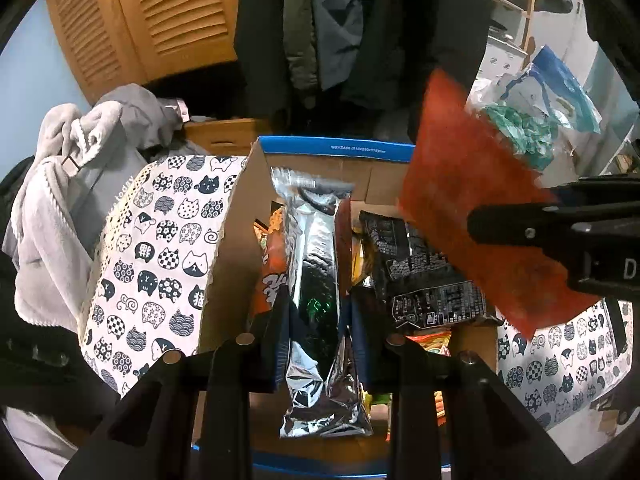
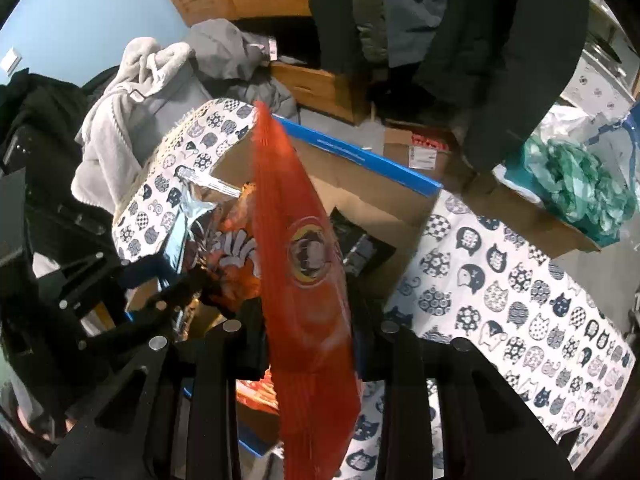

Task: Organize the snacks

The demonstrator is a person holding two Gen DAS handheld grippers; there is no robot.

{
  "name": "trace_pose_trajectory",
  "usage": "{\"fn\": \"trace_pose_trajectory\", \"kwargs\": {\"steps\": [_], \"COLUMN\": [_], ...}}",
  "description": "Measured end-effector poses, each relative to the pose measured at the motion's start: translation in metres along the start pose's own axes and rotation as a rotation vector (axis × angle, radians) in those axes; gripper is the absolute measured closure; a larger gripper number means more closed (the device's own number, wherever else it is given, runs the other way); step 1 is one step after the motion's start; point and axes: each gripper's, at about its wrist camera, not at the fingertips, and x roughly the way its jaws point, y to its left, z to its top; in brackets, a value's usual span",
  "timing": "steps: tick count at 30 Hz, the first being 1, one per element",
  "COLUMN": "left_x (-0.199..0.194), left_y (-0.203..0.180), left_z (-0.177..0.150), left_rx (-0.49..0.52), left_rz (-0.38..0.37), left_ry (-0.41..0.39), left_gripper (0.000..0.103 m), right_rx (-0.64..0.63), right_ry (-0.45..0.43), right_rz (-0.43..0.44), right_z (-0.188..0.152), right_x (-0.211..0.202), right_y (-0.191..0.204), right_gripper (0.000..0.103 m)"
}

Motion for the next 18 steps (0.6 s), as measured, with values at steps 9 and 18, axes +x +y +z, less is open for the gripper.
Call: {"fn": "trace_pose_trajectory", "kwargs": {"steps": [9, 18], "left_x": [-0.022, -0.051], "left_y": [0.002, -0.007], "left_z": [0.001, -0.001], "left_rx": [-0.005, 0.027], "left_rz": [0.008, -0.023], "left_ry": [-0.050, -0.104], "left_gripper": [0.036, 0.025], "right_rx": [0.032, 0.025], "right_ry": [-0.057, -0.113], "right_rz": [0.016, -0.014], "right_z": [0.000, -0.023], "right_x": [-0.021, -0.055], "right_y": [-0.006, -0.012], "right_gripper": [0.052, 0.035]}}
